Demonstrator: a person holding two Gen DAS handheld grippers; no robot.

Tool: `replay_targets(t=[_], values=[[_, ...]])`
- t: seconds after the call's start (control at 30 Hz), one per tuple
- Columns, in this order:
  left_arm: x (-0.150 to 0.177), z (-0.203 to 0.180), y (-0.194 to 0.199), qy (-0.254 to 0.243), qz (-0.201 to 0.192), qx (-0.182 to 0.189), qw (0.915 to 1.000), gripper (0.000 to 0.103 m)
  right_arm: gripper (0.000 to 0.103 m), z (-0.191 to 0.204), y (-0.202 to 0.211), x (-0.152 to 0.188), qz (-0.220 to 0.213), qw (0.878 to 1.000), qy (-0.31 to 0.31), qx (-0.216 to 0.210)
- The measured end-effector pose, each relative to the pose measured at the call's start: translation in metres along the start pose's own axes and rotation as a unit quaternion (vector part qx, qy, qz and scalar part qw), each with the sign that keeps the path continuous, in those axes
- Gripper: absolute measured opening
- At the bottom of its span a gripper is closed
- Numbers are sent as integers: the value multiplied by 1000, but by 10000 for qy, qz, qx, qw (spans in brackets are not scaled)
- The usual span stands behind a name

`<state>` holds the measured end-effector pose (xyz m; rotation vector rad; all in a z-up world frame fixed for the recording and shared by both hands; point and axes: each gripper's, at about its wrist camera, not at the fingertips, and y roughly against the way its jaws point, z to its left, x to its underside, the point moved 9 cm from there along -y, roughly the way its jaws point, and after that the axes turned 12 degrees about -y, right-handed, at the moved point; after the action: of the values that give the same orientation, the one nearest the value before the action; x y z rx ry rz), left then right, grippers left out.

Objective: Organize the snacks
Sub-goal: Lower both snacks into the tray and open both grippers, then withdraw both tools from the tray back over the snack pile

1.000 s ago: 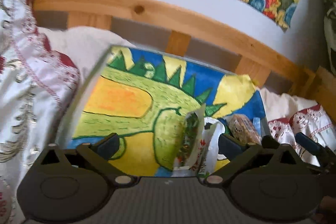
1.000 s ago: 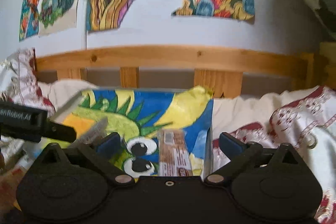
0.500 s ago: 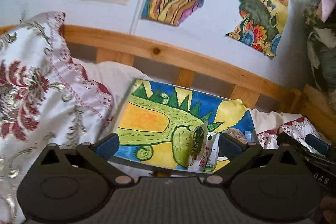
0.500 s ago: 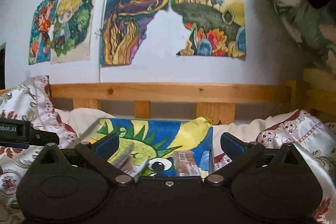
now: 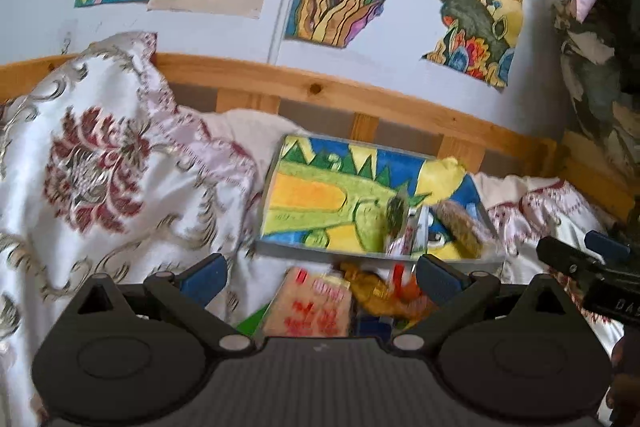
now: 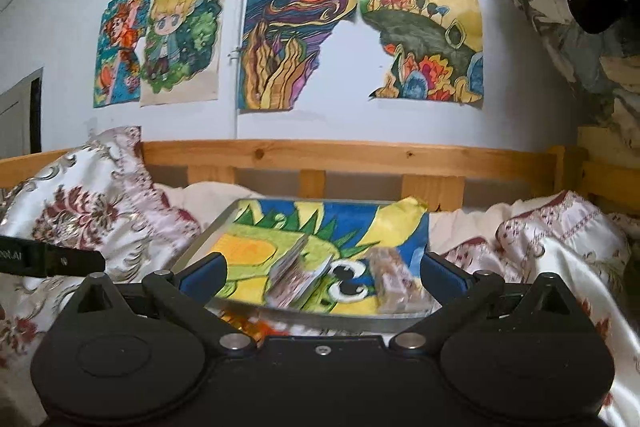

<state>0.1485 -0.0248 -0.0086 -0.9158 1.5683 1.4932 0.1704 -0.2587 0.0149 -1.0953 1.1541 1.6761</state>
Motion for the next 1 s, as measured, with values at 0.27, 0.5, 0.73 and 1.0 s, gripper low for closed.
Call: replay_targets(t=[0.27,0.5,0.73,1.0], values=[[34,14,10,23,483,-97,9988,103,102,21,22,28,448,9990,-54,-62],[60,17,13,-44,841,-140,9963,103,102,33,28,60,991,9950,-127,-58],[82,19,18,-41,1090,-224,9938,103,102,46,31,87,1474,9889,-82,-167],[89,24,18,6,1243,-387,9915,103,102,52,25,106,1894,9818,78,-119]])
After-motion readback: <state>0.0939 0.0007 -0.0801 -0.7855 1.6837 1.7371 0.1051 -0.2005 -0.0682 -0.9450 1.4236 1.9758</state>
